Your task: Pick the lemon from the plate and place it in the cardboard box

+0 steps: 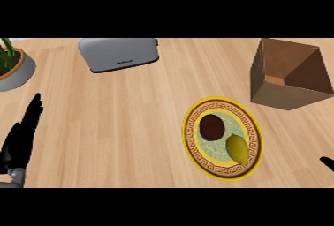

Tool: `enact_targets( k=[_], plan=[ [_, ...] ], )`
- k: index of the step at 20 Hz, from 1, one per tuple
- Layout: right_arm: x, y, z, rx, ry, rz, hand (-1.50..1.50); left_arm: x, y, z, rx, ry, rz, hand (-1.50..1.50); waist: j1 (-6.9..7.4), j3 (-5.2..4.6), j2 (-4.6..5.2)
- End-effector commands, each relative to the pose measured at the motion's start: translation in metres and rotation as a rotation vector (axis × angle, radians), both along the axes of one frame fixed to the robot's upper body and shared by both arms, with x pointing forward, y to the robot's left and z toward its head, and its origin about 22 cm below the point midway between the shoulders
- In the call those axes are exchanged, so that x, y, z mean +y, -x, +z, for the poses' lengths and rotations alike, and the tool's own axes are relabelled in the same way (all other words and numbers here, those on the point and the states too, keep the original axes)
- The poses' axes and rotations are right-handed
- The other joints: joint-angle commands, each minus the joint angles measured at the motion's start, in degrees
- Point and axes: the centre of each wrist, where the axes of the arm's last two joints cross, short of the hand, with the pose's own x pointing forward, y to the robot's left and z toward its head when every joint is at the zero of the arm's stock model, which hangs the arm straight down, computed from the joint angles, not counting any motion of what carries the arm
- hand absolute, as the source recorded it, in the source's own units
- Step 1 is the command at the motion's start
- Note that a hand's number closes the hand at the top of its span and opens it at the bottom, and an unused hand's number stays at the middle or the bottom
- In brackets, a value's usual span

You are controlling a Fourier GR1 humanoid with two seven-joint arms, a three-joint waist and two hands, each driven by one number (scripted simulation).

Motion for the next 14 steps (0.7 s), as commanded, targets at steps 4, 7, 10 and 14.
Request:
enact_targets(
  k=[4, 7, 10, 14],
  plan=[
    [-0.009, 0.099, -0.035, 0.007, 0.462, -0.199, -1.5, -0.015, 0.011, -0.019, 0.065, 0.018, -0.112, 0.0, 3.35, -0.5, 1.08],
    [0.011, 0.157, -0.065, 0.167, 0.552, -0.289, -1.5, -0.023, 0.007, -0.016, 0.046, 0.022, -0.145, 0.0, 5.18, -0.54, 1.22],
    [0.029, 0.188, -0.071, 0.263, 0.602, -0.329, -1.5, -0.038, 0.009, -0.023, 0.045, 0.025, -0.175, 0.0, 6.8, -0.62, 1.38],
    [0.072, 0.214, -0.068, 0.357, 0.564, -0.322, -1.5, -0.021, -0.003, -0.008, 0.044, 0.001, -0.2, 0.0, 8.29, -0.73, 1.61]
  ],
)
